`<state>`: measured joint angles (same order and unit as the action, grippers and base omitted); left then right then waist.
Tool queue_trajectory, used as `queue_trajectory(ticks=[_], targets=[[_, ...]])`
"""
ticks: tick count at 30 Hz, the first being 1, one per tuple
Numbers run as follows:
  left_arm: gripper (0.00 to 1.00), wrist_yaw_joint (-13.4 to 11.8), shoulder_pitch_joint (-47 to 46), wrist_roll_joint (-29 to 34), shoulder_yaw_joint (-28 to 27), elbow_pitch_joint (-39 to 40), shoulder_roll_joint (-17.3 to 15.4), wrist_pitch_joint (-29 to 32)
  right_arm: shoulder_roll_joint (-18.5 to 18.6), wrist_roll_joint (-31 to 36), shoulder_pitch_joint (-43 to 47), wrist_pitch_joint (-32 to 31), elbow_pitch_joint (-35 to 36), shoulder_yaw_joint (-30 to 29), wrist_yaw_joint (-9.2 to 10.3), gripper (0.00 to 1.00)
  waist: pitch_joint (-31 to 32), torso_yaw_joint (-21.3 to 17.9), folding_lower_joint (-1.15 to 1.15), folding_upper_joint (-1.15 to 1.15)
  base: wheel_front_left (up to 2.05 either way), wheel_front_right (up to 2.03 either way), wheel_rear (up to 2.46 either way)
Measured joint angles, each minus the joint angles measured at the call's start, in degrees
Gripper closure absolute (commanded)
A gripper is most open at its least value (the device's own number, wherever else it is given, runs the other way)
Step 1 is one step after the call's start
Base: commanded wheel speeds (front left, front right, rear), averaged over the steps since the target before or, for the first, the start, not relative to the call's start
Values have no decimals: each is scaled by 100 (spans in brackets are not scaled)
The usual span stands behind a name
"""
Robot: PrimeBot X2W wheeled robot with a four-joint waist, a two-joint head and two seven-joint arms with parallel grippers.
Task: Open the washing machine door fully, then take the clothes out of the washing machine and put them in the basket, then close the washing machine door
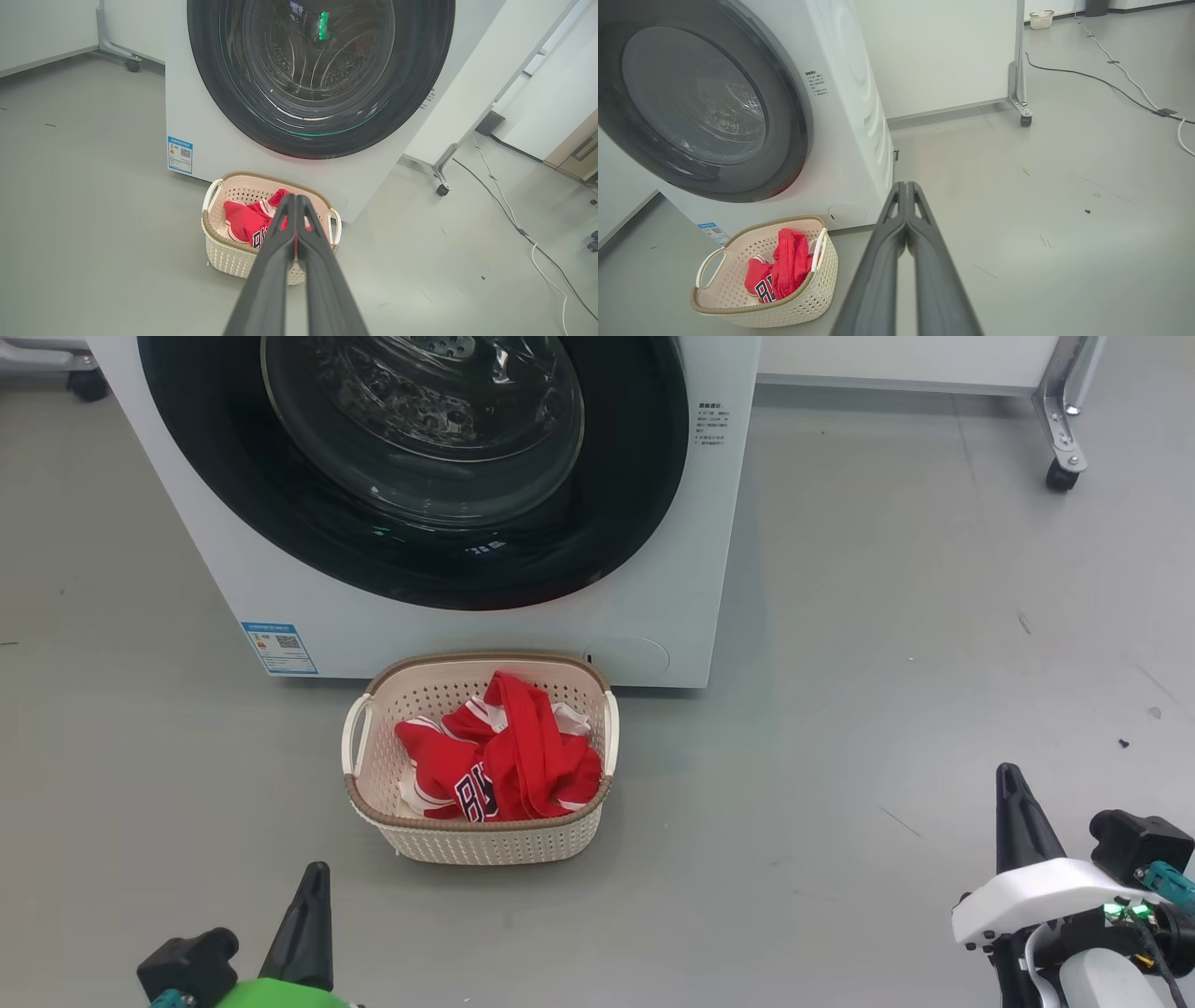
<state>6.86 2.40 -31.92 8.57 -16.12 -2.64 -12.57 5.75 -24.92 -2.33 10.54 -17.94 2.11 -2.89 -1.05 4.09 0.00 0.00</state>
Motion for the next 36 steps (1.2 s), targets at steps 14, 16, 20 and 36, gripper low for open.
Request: queue_trajectory(ticks=[14,16,20,36], targets=[[100,0,-6,-816,-152,19,0,243,-40,-878,-19,-290,-9,-138,-54,100,13,-58,0,0,0,0,0],[100,0,-7,-944,-176,19,1,269,-44,-1021,-26,-328,-10,-163,-55,100,14,-66,0,0,0,0,0],[100,0,-10,-1223,-253,20,1,353,-53,-1308,-75,-423,-10,-209,-57,100,19,-86,0,0,0,0,0],[100,0,-63,-2095,-405,20,-2,605,-122,-2269,-76,-680,-5,-376,-116,100,32,-148,0,0,0,0,0]])
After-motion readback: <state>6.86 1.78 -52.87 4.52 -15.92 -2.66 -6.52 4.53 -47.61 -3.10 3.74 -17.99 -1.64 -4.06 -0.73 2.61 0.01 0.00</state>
